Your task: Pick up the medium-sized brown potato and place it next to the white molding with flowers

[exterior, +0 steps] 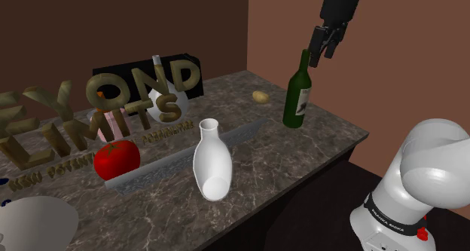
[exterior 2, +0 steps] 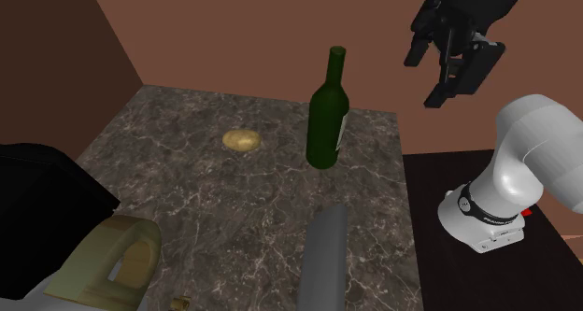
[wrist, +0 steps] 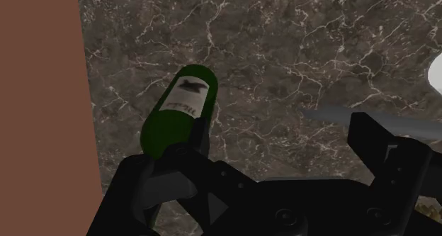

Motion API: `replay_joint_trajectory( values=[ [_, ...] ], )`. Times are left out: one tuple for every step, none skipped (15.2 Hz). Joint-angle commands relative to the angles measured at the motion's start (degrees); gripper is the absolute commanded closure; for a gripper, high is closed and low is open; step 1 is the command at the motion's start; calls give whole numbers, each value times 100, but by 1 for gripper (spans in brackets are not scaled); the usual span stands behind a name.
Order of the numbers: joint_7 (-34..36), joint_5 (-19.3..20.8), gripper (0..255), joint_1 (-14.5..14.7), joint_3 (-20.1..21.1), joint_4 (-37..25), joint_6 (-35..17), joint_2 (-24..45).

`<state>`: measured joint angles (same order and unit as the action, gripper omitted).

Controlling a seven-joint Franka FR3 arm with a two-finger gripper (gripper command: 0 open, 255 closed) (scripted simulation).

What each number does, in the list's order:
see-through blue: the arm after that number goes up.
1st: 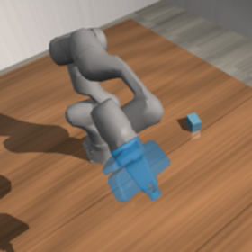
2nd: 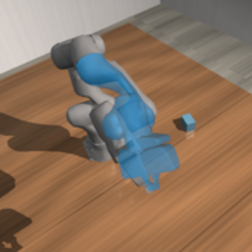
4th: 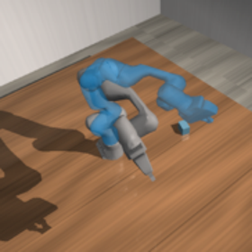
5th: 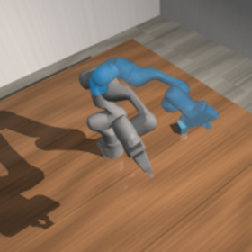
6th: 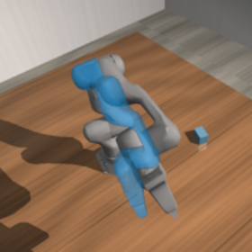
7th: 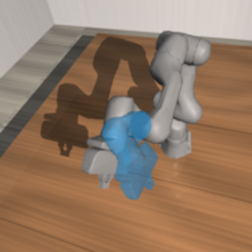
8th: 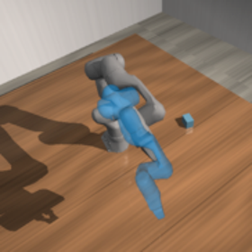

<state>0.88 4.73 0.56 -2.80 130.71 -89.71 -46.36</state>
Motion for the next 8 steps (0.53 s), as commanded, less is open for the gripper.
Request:
replay_joint_trajectory(
  values=[
    [0, 0, 0, 0, 0, 0, 0, 0],
    [-49, 31, 0, -10, -61, 40, -167, 133],
    [-98, 59, 0, -19, -122, 72, -332, 272],
    [-146, 86, 0, -27, -184, 96, -496, 417],
    [-195, 110, 0, -36, -244, 113, -659, 569],
    [-244, 131, 0, -44, -304, 122, -820, 726],
    [-294, 149, 0, -52, -364, 124, -979, 889],
    [-343, 164, 0, -57, -424, 118, -1136, 1057]
  ],
)
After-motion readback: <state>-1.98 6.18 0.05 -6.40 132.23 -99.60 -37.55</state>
